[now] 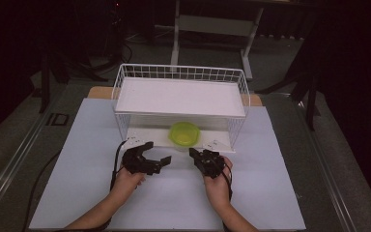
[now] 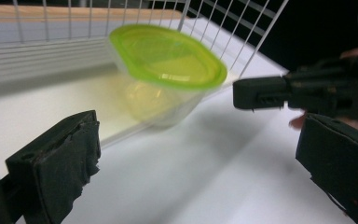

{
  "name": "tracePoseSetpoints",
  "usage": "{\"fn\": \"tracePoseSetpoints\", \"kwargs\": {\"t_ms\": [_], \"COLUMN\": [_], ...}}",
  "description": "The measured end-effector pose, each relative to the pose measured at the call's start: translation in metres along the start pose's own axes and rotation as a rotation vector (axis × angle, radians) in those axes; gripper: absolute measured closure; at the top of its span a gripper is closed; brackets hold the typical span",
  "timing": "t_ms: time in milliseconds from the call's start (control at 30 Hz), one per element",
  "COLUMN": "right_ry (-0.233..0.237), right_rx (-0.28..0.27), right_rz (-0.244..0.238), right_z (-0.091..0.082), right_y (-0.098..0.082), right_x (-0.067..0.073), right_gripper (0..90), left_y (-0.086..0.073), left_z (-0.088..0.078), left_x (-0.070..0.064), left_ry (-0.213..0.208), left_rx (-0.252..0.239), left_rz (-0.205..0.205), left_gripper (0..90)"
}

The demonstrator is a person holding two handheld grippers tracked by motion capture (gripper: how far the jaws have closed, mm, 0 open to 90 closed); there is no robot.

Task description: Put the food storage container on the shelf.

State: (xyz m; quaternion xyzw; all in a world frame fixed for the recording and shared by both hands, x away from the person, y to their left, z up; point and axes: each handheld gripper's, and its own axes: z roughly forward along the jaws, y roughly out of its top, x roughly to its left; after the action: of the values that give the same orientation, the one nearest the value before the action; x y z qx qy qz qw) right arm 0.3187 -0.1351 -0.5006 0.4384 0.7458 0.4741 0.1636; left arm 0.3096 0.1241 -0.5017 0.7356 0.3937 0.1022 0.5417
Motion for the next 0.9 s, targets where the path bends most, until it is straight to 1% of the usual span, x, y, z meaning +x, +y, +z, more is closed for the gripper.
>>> {"fn": "tracePoseSetpoints", "kwargs": {"t_ms": [33,67,100,133,167,200,233,267,333,367,400,467,533,567,733,800,900], "right_ry": [-0.004,-0.003,-0.004,-0.006,-0.007,-0.010,-0.015,-0.015,-0.021,-0.027,-0.036,-0.040,-0.047,-0.048,-0.060,-0.058,-0.053], "right_rx": [0.006,0.018,0.022,0.026,0.031,0.034,0.040,0.040,0.045,0.048,0.047,0.047,0.045,0.046,0.044,0.043,0.047], "right_rz": [-0.006,-0.002,0.002,0.000,0.000,0.002,0.006,0.006,0.019,0.020,0.035,0.040,0.044,0.045,0.045,0.049,0.051], "right_z": [0.002,0.005,0.008,0.010,0.013,0.015,0.021,0.021,0.026,0.029,0.034,0.035,0.038,0.039,0.048,0.049,0.054], "right_y": [-0.001,-0.002,-0.002,-0.002,-0.002,-0.002,-0.001,-0.001,0.000,0.000,0.002,0.002,0.004,0.005,0.013,0.014,0.016], "right_x": [0.001,0.001,0.000,0.000,0.001,0.001,0.000,0.000,-0.003,-0.004,-0.007,-0.008,-0.010,-0.011,-0.014,-0.015,-0.016], "right_gripper": [90.0,90.0,90.0,90.0,90.0,90.0,90.0,90.0,90.0,90.0,90.0,90.0,90.0,90.0,89.9,89.9,89.9], "left_y": [-0.003,-0.006,-0.008,-0.010,-0.010,-0.012,-0.012,-0.013,-0.015,-0.017,-0.018,-0.020,-0.021,-0.022,-0.022,-0.022,-0.021], "left_z": [-0.001,-0.003,-0.005,-0.008,-0.010,-0.012,-0.012,-0.013,-0.014,-0.014,-0.014,-0.014,-0.015,-0.015,-0.017,-0.018,-0.018], "left_x": [-0.003,-0.005,-0.008,-0.011,-0.014,-0.017,-0.018,-0.018,-0.019,-0.020,-0.020,-0.020,-0.020,-0.019,-0.019,-0.019,-0.020], "left_ry": [0.012,0.015,0.016,0.028,0.037,0.035,0.027,0.020,0.006,0.006,0.006,0.002,0.006,0.000,0.009,0.005,0.006], "left_rx": [0.005,0.001,-0.023,-0.049,-0.058,-0.067,-0.061,-0.053,-0.062,-0.065,-0.066,-0.063,-0.075,-0.075,-0.074,-0.084,-0.087], "left_rz": [0.017,0.034,0.049,0.079,0.102,0.108,0.103,0.097,0.078,0.072,0.069,0.059,0.048,0.041,0.043,0.039,0.048], "left_gripper": [0.7,0.7,0.7,0.7,0.7,0.8,0.7,0.7,0.7,0.8,0.8,0.8,0.8,0.8,0.8,0.8,0.8]}}
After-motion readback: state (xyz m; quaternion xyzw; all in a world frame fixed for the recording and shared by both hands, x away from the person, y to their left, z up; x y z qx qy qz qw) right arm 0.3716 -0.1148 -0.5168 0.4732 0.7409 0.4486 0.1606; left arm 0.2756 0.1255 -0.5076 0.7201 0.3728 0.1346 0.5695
